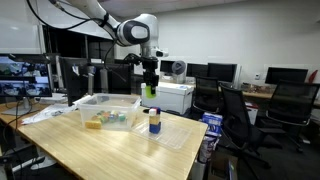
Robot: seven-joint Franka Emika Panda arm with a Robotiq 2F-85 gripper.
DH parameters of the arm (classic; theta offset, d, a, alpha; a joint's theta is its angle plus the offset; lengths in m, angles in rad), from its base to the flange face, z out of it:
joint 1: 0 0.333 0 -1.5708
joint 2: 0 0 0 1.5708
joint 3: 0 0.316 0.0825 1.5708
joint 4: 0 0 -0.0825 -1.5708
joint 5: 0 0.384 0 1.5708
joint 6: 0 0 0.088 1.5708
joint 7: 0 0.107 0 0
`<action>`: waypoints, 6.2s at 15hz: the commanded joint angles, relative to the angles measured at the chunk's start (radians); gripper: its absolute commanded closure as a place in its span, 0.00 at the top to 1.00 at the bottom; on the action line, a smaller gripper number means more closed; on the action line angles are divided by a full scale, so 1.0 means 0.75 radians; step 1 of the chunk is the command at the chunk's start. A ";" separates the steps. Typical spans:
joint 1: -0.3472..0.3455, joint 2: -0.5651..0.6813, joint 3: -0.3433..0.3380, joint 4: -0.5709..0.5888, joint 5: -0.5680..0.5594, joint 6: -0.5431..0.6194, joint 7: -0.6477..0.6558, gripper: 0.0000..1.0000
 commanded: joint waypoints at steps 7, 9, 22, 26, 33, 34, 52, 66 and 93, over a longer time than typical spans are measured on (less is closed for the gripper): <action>-0.088 0.227 -0.004 0.213 0.180 -0.040 0.081 0.34; -0.096 0.265 0.001 0.259 0.208 -0.055 0.086 0.34; -0.050 0.366 -0.004 0.412 0.153 -0.212 0.159 0.34; -0.050 0.396 -0.001 0.426 0.143 -0.226 0.163 0.34; -0.015 0.444 0.002 0.485 0.107 -0.269 0.173 0.34; -0.008 0.451 0.000 0.495 0.093 -0.287 0.177 0.34; 0.219 0.337 -0.068 0.431 -0.316 -0.403 0.292 1.00; 0.358 -0.018 0.195 -0.202 -0.455 0.270 0.032 1.00; 0.133 -0.009 0.422 -0.598 -0.001 0.124 -1.207 1.00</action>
